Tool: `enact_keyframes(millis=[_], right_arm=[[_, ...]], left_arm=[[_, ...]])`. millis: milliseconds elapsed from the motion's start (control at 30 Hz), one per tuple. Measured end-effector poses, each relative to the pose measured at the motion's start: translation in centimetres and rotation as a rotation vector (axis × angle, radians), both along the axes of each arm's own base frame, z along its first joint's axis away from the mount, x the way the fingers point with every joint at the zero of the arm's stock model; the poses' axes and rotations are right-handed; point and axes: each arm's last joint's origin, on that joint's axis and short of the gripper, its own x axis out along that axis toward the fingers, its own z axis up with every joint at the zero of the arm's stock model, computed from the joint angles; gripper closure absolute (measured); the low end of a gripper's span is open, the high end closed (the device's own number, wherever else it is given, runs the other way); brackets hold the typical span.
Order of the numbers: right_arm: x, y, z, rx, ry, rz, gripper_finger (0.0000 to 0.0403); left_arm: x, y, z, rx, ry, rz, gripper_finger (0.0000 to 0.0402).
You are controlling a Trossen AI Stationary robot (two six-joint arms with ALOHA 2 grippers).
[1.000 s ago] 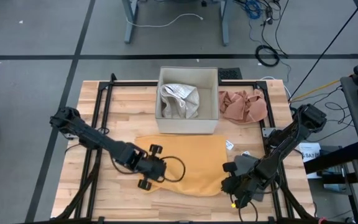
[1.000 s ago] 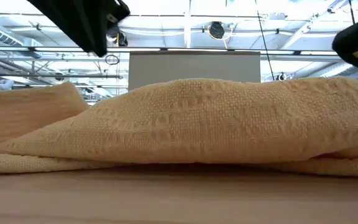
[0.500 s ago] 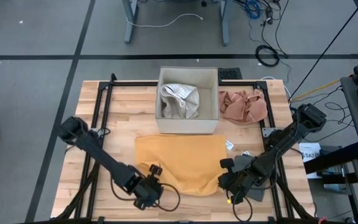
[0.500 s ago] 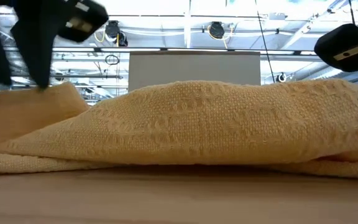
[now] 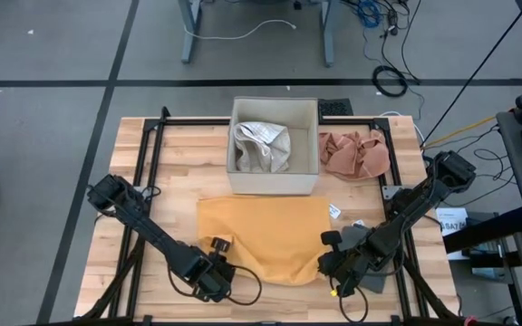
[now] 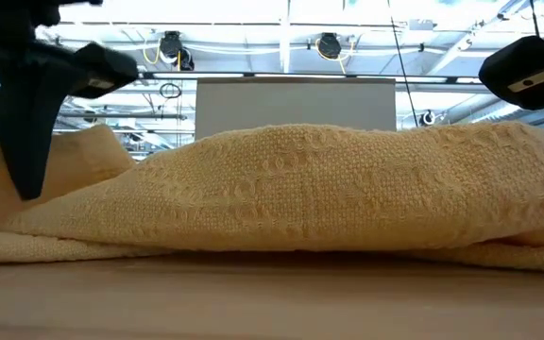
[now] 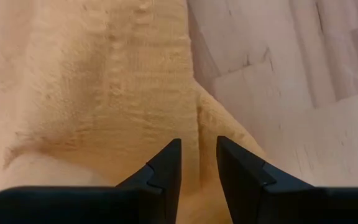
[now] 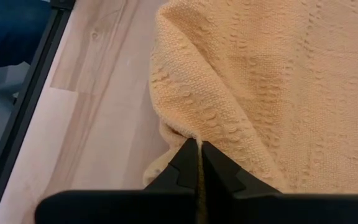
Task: Fold towel
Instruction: Fold the yellow towel
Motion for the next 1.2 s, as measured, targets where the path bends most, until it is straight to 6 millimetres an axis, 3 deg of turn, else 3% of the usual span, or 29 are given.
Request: enact_keyframes(millis=[400, 867, 1200], right_arm=[[0.0, 0.0, 0.0, -0.006, -0.001, 0.008, 0.0403], [0.0, 0.0, 0.0, -0.007, 0.001, 0.007, 0.0403], [0.0, 0.0, 0.0, -0.002, 0.004, -0.002, 0.0403]], left_arm=[[-1.6, 0.0, -1.5, 0.012, 0.060, 0.054, 0.0294], [-3.3, -1.3, -1.6, 0.086, 0.033, 0.052, 0.0294], [-2.8, -0.8, -1.5, 0.128, -0.017, 0.096, 0.0294]])
